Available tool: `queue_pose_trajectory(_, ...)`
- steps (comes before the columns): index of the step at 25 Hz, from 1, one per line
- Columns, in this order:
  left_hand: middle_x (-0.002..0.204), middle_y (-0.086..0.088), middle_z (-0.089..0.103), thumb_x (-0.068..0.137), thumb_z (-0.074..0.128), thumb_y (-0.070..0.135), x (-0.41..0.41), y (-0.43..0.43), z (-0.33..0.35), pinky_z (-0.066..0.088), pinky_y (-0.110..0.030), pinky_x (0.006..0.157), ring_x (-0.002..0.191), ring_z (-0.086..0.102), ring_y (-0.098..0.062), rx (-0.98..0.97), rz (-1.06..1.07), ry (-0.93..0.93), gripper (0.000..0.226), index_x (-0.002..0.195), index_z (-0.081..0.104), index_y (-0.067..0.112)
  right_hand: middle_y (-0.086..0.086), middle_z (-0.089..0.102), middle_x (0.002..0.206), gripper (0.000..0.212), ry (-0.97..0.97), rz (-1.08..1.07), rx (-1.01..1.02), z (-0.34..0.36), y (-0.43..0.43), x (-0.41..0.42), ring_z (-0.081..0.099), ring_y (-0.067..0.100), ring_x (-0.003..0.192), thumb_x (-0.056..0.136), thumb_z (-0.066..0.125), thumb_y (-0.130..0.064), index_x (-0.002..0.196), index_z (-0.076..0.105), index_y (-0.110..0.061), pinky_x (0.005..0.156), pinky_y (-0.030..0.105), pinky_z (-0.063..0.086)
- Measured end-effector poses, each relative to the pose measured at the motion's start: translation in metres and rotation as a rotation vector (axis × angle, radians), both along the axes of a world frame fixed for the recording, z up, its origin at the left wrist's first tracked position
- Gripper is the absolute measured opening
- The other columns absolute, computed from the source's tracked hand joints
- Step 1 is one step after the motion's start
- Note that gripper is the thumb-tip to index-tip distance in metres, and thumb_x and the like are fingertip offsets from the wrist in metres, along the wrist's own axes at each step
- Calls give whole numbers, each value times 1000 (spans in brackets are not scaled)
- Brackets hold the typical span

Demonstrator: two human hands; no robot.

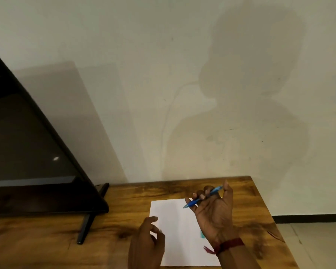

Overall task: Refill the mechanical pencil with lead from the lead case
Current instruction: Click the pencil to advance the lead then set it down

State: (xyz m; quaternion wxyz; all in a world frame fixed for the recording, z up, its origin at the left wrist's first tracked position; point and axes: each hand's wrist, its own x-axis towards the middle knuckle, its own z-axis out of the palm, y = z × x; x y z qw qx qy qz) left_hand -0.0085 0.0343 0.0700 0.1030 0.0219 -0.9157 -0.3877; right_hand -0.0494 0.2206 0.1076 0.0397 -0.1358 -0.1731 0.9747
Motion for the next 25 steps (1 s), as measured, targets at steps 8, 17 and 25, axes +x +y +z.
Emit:
queue_pose_trajectory(8, 66, 18, 56, 78, 67, 16, -79, -6, -15, 37, -14, 48, 55, 55, 1, 81, 194, 7, 22, 97, 59, 23, 5, 40, 51, 63, -109, 85, 64, -32, -7, -29, 46, 22, 53, 86, 36, -69, 57, 43, -13, 94, 59, 46)
queue_pose_trajectory(17, 68, 20, 57, 78, 65, 24, -109, -12, -9, 41, -16, 55, 62, 58, -1, 69, 53, 0, 16, 91, 56, 29, 1, 31, 52, 54, -17, 98, 112, -22, -21, -44, 35, 18, 50, 88, 31, -58, 56, 36, -15, 86, 49, 53)
queue_pose_trajectory(25, 71, 16, 60, 79, 64, 24, -100, -5, -22, 36, -15, 55, 68, 57, -1, 207, 140, -117, 10, 89, 64, 23, 0, 29, 48, 54, -87, 73, 100, -29, -20, -28, 29, 17, 44, 84, 39, -59, 52, 34, -15, 72, 39, 54)
